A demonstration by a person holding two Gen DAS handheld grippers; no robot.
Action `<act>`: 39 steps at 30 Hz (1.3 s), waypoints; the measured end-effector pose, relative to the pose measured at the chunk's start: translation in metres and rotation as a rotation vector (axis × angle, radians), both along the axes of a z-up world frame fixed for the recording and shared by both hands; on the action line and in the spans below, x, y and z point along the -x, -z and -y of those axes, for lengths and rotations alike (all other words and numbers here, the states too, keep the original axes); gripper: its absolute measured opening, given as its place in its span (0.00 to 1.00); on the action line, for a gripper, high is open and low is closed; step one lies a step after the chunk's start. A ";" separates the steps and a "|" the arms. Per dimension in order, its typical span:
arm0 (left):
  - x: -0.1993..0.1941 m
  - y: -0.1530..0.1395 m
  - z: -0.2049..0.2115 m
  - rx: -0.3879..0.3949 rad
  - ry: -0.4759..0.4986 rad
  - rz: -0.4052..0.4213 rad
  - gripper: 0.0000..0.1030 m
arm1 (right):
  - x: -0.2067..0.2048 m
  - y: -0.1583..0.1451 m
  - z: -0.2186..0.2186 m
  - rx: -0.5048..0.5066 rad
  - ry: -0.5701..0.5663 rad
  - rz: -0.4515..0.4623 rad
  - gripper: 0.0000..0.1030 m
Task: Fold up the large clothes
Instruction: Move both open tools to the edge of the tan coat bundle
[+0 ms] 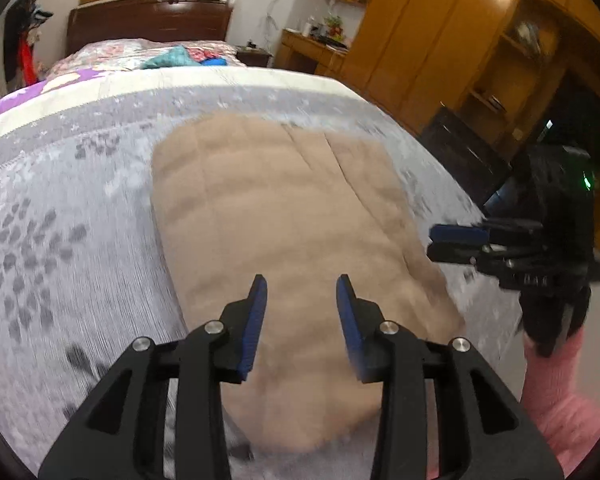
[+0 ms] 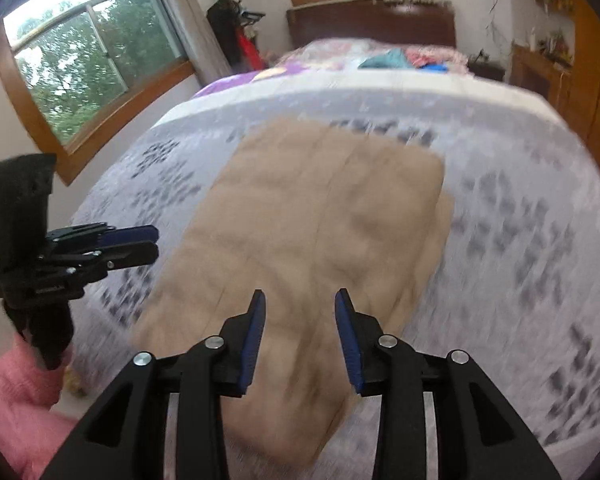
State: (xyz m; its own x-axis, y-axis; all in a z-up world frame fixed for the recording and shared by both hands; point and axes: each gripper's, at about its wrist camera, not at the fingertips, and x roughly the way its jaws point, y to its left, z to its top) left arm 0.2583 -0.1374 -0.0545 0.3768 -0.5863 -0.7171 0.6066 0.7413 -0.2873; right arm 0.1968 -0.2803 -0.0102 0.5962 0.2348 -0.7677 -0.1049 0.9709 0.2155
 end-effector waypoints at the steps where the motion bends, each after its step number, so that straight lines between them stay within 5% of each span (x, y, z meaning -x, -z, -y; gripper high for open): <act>1: -0.009 0.000 0.004 -0.005 -0.019 -0.008 0.33 | -0.013 -0.003 0.002 0.010 0.018 -0.002 0.35; 9: -0.070 0.024 0.042 -0.112 -0.099 -0.066 0.33 | -0.090 0.029 0.008 0.059 0.121 -0.128 0.35; 15: -0.093 0.056 0.050 -0.158 -0.083 -0.105 0.36 | -0.107 0.064 0.013 0.065 0.144 -0.203 0.35; 22: -0.092 0.063 0.051 -0.169 -0.080 -0.081 0.35 | -0.104 0.070 0.018 0.026 0.153 -0.195 0.35; 31: -0.054 0.024 0.042 -0.154 -0.135 0.003 0.35 | -0.073 0.028 -0.008 0.049 0.114 -0.103 0.36; 39: -0.039 0.044 0.047 -0.203 -0.116 0.052 0.37 | -0.070 0.057 -0.027 0.094 0.083 -0.121 0.37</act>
State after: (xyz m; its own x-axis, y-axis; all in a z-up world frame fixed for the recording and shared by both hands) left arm 0.2974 -0.1847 -0.0988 0.4729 -0.3825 -0.7937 0.5242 0.8462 -0.0955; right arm 0.2671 -0.2532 -0.0669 0.5122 0.1126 -0.8515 -0.0023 0.9916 0.1297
